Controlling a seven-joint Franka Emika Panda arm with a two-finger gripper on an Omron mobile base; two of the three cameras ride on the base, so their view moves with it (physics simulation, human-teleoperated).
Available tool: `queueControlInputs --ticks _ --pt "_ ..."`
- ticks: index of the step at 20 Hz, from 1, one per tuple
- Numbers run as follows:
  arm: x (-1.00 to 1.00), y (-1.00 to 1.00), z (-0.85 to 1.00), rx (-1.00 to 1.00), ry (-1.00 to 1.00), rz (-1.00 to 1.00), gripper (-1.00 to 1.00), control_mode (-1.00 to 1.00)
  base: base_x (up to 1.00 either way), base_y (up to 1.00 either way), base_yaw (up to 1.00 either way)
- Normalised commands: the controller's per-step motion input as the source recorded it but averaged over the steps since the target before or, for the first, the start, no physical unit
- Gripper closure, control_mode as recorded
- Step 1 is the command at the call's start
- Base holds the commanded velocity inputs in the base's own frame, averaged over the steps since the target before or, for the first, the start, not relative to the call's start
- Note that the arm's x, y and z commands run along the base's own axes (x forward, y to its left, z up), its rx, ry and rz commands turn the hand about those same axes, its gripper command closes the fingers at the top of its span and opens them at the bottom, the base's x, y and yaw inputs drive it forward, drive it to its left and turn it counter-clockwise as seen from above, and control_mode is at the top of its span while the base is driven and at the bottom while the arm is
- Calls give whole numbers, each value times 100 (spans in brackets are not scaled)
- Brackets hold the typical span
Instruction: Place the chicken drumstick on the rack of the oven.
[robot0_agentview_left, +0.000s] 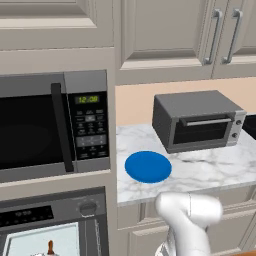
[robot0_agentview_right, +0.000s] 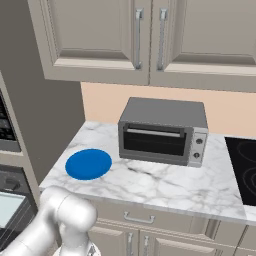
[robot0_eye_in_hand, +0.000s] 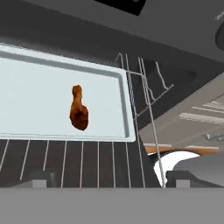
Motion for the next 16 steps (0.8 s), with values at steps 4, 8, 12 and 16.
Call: queueControlInputs --ticks 4,8,12,16 --pt "-29 -39 83 25 0 -1 -100 -100 0 0 0" --pt "-18 -44 37 28 1 0 -100 -100 0 0 0" --pt "-3 -64 1 38 5 0 -100 -100 0 0 0" --pt "0 -64 0 40 4 0 -100 -100 0 0 0"
